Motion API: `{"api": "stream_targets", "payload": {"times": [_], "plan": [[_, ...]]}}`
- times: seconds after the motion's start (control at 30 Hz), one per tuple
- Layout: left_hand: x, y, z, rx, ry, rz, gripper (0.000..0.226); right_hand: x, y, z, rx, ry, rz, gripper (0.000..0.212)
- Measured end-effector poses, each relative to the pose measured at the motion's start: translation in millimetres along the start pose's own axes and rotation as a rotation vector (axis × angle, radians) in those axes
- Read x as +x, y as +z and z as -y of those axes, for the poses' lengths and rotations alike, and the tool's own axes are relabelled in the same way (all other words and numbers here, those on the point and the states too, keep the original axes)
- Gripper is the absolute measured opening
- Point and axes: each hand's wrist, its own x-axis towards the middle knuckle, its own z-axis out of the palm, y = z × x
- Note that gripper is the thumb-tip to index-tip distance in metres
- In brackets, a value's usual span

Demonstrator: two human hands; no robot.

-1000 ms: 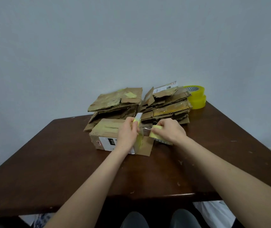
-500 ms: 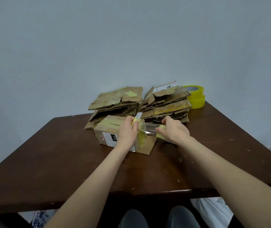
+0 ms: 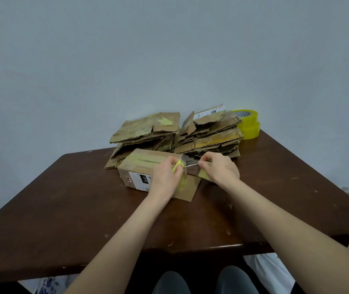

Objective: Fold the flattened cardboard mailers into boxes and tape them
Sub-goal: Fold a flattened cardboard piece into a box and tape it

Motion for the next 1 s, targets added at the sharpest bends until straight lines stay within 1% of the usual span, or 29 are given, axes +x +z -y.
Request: {"api": "stream_targets", "payload": {"times": [0.1, 0.37, 0.6, 0.8, 1.0], "plan": [[-2, 2, 0, -0.006, -0.011, -0.021, 0.017, -1, 3, 1, -0.015, -0.002, -0.019, 0.017], [-5, 2, -2, 0.046, 0.04, -0.026, 0.015, 0, 5, 1, -0.041, 0.001, -0.048, 0.015], [-2, 5, -6, 0.208, 0.073, -0.032, 0.016, -2, 5, 2, -0.061, -0.004, -0.055, 0.018], [4, 5, -11, 0.314, 0.101, 0.01, 0.017, -4, 5, 3, -0.092, -0.011, -0.053, 0.02], [7, 4, -15, 0.333, 0.127, 0.055, 0.019, -4, 5, 5, -0.106, -0.019, -0.053, 0.02]]}}
